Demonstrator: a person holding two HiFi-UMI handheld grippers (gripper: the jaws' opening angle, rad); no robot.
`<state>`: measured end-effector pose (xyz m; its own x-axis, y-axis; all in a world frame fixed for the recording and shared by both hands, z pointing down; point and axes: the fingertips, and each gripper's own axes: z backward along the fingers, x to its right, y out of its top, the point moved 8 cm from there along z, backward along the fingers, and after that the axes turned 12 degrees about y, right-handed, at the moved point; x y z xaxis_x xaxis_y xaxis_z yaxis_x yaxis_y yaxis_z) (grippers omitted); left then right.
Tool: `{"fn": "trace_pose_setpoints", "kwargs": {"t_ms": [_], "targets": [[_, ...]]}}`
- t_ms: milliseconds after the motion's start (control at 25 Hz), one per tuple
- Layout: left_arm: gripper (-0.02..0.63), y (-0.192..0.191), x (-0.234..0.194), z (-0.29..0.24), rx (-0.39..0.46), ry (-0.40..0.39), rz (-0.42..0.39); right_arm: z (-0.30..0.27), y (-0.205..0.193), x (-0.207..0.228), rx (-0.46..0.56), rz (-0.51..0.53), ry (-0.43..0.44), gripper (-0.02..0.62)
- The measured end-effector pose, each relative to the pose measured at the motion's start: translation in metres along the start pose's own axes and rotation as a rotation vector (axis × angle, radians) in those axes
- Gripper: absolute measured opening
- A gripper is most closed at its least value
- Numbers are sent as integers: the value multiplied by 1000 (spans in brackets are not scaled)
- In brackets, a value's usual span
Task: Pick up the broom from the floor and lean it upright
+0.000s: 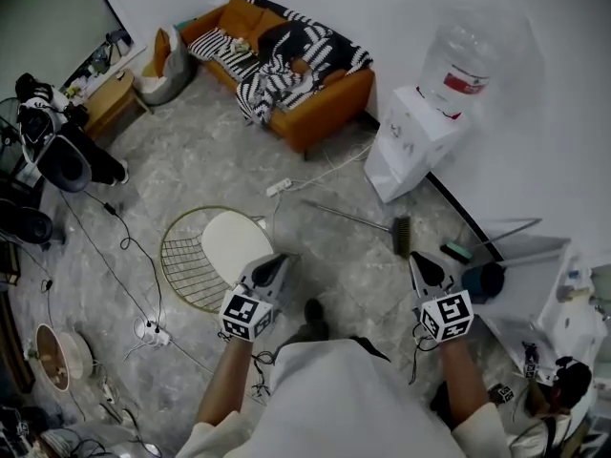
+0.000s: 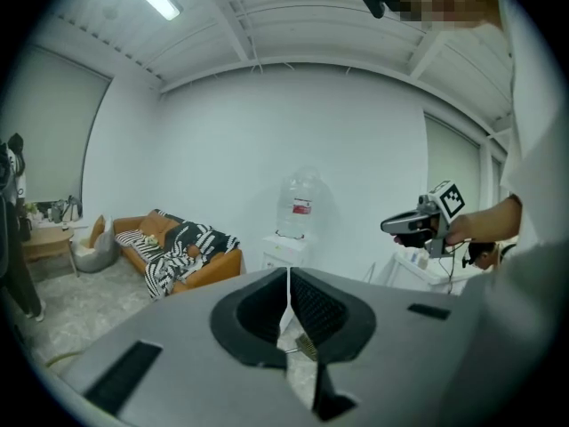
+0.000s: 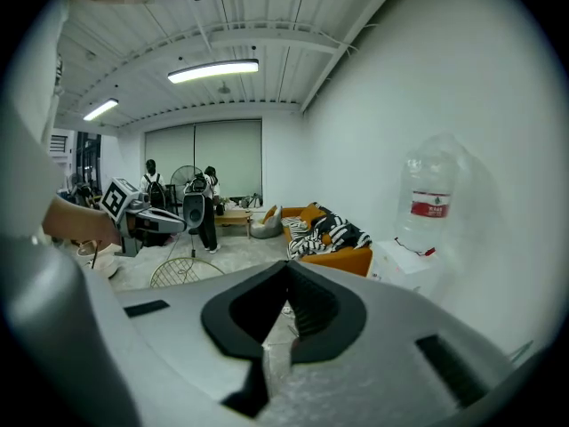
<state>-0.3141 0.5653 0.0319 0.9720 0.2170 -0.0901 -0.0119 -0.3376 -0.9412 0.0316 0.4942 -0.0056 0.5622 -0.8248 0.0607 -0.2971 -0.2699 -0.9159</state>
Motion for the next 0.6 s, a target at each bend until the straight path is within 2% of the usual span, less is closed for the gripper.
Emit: {"fn": "trace_pose_setpoints", "kwargs": {"t_ms": [360, 600], "targets": [[12, 5, -44, -34, -3, -36, 14, -41, 17, 7, -21, -2, -31, -3], [12, 5, -48, -62, -19, -30, 32, -58, 20, 34, -28, -17, -23, -2]]}}
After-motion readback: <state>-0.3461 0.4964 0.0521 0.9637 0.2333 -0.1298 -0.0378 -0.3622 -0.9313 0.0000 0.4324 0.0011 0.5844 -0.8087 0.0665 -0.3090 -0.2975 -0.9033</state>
